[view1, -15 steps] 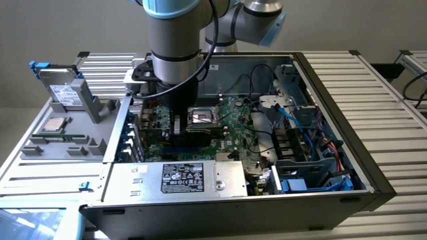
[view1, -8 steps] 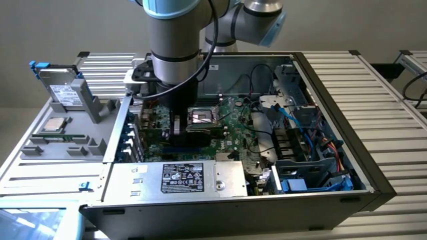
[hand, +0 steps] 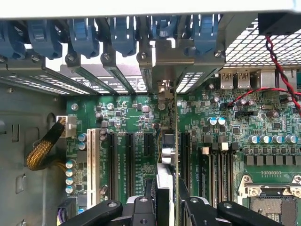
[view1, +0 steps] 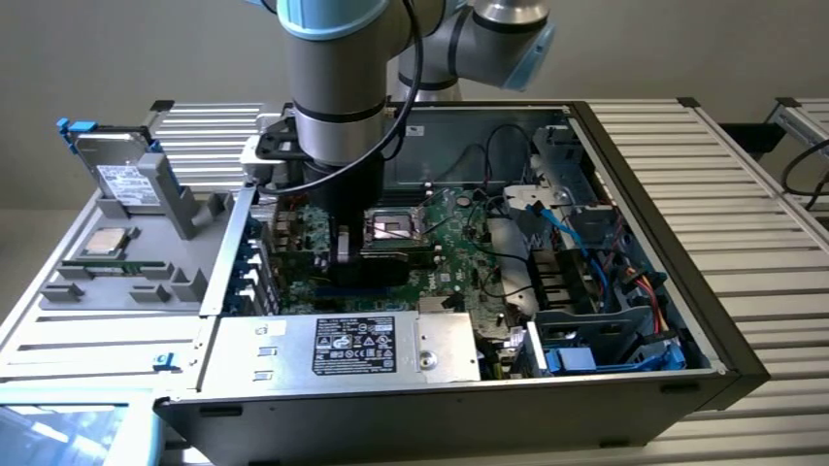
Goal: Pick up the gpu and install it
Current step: 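Insert the gpu into the slot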
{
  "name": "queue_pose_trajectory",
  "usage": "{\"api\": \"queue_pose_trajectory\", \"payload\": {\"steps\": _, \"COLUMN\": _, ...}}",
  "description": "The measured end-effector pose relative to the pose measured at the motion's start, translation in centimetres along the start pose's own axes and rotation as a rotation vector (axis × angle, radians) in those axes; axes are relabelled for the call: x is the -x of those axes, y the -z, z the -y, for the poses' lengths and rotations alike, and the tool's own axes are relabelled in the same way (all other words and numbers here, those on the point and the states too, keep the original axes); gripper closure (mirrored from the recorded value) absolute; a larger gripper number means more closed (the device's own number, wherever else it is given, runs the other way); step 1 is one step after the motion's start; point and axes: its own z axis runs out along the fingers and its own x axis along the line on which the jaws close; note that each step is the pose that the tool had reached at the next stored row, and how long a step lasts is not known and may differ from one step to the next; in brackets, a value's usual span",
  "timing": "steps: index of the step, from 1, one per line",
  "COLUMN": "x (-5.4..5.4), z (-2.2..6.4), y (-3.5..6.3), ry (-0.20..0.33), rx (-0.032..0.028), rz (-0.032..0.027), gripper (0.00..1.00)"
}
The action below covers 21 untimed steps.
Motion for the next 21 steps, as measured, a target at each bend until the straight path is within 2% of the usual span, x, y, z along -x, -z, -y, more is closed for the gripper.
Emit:
{"api": "queue_pose_trajectory", "payload": {"steps": 6, "x": 0.00, "z": -0.05, "y": 0.00, "ry": 0.000, "rx": -0.0073, "rz": 0.0001, "gripper": 0.72}}
{"api": "queue_pose_trajectory", "payload": {"steps": 21, "x": -0.01, "z": -0.27, "y": -0.16, "ry": 0.001, "rx": -0.0092, "rz": 0.0000, "gripper": 0.72}}
